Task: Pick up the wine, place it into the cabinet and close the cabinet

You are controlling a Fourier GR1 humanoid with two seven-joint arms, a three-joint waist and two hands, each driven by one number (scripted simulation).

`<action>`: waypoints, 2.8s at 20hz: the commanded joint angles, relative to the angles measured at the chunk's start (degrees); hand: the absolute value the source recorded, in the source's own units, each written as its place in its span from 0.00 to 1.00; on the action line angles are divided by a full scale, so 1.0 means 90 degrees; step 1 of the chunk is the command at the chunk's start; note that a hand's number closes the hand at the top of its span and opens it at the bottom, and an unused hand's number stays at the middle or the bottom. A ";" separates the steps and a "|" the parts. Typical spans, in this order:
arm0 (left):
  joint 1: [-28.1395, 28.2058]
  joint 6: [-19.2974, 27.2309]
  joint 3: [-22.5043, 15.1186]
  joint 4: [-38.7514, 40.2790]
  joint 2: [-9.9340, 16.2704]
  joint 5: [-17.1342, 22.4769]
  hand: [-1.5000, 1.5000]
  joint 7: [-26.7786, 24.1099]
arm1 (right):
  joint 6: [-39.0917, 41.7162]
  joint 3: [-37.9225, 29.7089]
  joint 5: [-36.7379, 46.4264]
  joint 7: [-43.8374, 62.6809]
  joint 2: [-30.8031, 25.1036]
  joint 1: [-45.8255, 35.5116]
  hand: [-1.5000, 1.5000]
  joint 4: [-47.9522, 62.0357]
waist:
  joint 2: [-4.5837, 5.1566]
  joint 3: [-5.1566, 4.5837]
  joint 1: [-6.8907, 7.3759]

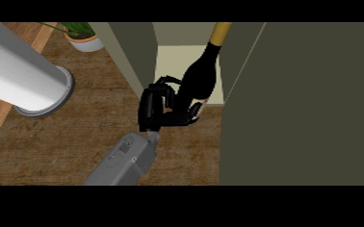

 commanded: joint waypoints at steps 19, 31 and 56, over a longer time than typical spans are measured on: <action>-0.1519 -0.1485 0.0101 0.2790 -0.0001 0.1985 1.00 -0.1212 | -0.0011 -0.0212 -0.0296 0.0026 -0.0044 -0.0182 0.00 0.0096 | 0.0011 -0.0002 -0.0044; -0.2670 -0.1497 0.0020 0.3655 -0.0001 0.2840 1.00 -0.1001 | 0.0194 0.0240 0.0237 -0.0551 0.0201 0.0310 0.00 0.0255 | 0.0030 -0.0002 -0.0136; -0.3033 -0.1794 0.0541 0.5124 0.0015 0.3059 0.00 -0.2397 | 0.0025 0.0292 0.0345 -0.0421 0.0198 -0.0243 0.00 0.0487 | 0.0066 -0.0006 -0.0148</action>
